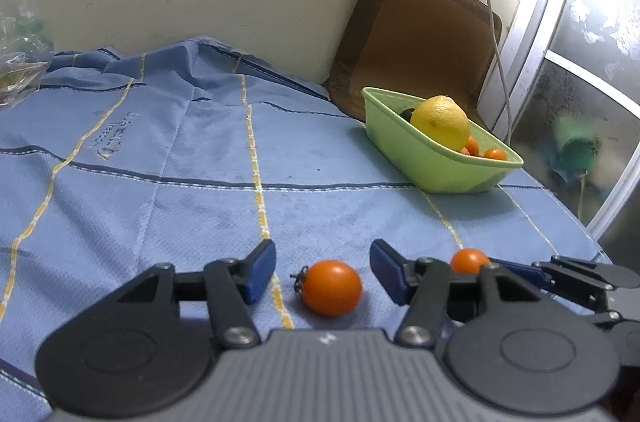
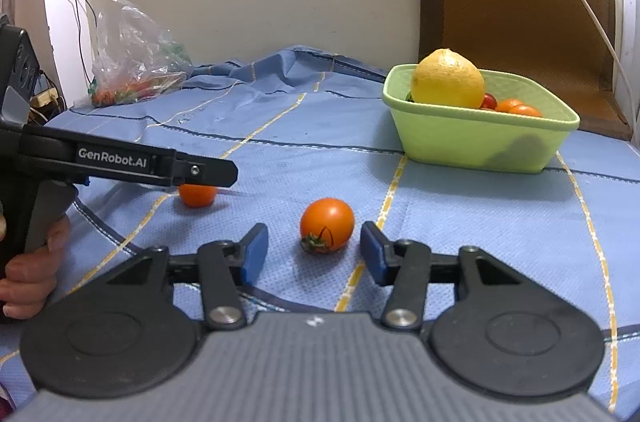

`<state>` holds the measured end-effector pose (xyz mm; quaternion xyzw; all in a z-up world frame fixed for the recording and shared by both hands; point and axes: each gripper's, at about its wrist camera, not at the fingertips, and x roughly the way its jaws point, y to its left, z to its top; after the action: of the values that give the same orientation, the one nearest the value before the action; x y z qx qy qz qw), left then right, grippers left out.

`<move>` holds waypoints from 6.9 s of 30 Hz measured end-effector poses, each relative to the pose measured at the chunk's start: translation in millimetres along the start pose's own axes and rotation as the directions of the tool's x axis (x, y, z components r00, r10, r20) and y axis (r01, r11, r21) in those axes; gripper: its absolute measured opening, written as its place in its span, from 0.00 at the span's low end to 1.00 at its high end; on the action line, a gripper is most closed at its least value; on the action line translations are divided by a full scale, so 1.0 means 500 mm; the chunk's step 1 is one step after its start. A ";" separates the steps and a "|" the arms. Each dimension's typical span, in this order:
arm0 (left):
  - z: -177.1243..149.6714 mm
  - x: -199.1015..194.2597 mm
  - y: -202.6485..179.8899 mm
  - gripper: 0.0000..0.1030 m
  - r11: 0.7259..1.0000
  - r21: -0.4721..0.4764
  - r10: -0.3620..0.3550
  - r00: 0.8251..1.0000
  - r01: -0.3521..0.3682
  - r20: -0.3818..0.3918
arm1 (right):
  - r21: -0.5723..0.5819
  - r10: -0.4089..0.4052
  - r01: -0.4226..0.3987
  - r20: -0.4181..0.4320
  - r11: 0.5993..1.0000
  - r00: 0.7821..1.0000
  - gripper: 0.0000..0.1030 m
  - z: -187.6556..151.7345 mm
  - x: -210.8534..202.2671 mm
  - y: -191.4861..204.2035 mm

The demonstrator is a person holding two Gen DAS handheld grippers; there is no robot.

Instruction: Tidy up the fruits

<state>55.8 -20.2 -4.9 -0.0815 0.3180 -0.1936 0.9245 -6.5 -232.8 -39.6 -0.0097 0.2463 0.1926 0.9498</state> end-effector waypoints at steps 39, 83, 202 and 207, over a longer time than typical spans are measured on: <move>-0.001 -0.017 0.031 0.58 0.994 -0.097 -0.053 0.997 0.058 0.047 | 0.030 0.007 -0.007 0.006 1.000 1.000 0.53 -0.002 -0.007 -0.007; -0.021 -0.020 -0.004 0.59 0.998 0.033 -0.062 0.998 0.062 -0.003 | 0.034 0.014 -0.014 0.004 0.999 1.000 0.59 -0.003 -0.008 -0.007; -0.008 -0.064 -0.155 1.00 0.888 0.187 0.400 0.907 -0.419 0.131 | 0.470 -0.175 0.090 0.140 0.878 0.975 0.72 -0.036 -0.092 -0.146; -0.009 -0.060 -0.155 1.00 0.895 0.190 0.395 0.915 -0.405 0.088 | 0.473 -0.171 0.083 0.146 0.877 0.975 0.73 -0.037 -0.093 -0.147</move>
<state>7.6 -78.9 29.3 0.0762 0.2846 -0.0291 0.9552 -25.1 -319.9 -39.4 0.2191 0.1957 0.0653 0.9536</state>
